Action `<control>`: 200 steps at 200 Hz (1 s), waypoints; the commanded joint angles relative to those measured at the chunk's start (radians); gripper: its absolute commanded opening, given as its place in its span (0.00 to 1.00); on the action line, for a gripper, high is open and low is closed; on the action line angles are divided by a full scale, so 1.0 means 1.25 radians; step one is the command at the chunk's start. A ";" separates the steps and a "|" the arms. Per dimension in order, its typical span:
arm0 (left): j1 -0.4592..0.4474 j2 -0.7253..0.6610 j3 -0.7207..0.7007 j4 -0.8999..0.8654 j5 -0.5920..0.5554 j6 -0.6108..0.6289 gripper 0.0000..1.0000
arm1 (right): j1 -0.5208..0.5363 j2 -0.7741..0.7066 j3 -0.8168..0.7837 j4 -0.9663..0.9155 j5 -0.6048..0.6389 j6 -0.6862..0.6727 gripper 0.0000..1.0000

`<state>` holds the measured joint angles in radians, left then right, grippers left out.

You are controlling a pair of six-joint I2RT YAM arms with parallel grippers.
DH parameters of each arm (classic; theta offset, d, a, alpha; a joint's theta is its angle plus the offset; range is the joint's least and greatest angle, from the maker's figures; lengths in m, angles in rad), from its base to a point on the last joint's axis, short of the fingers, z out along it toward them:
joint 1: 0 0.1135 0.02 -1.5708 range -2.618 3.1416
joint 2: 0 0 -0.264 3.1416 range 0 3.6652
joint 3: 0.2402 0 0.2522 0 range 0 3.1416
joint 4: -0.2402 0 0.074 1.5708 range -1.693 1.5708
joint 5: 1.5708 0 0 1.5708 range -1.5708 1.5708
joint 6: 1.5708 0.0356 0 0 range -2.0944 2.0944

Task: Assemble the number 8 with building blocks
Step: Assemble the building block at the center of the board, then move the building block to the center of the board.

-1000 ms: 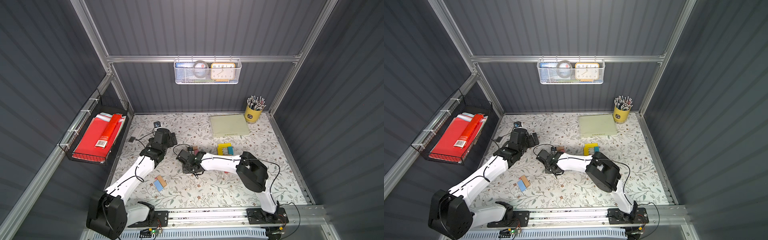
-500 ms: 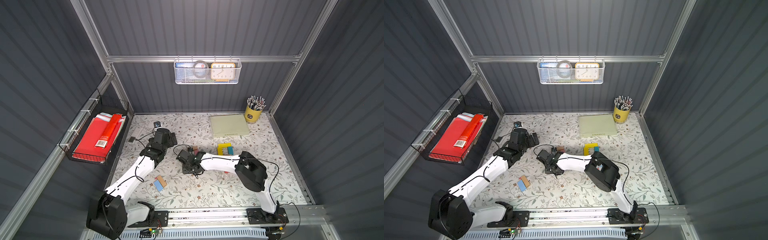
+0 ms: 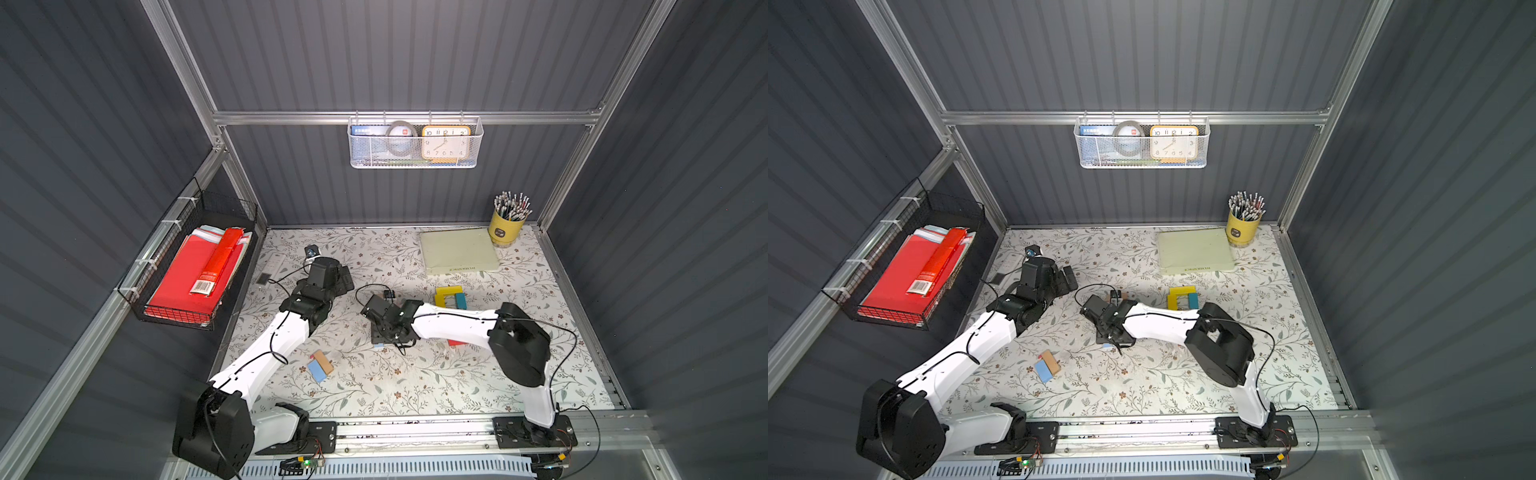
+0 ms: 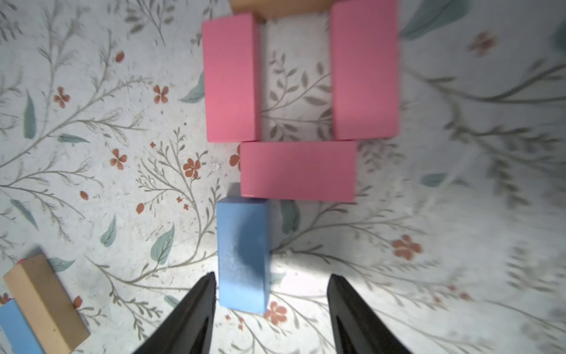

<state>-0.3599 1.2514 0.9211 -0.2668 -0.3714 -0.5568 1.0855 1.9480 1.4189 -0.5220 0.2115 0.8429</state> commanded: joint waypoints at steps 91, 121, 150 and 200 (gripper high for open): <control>0.004 -0.034 -0.087 -0.310 0.221 -0.316 0.99 | -0.113 -0.328 -0.311 0.279 0.013 -0.250 0.65; 0.004 -0.037 -0.146 -0.289 0.255 -0.354 0.98 | -0.123 -0.322 -0.331 0.309 -0.008 -0.269 0.65; 0.004 -0.045 -0.165 -0.301 0.255 -0.370 0.96 | -0.130 -0.307 -0.336 0.318 -0.033 -0.278 0.65; 0.005 -0.063 -0.173 -0.380 0.199 -0.385 0.98 | -0.137 -0.303 -0.360 0.340 -0.047 -0.272 0.65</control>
<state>-0.3599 1.1999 0.7250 -0.6743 -0.0898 -1.0138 0.9215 1.5600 0.9894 -0.1173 0.1684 0.5117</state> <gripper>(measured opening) 0.977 0.646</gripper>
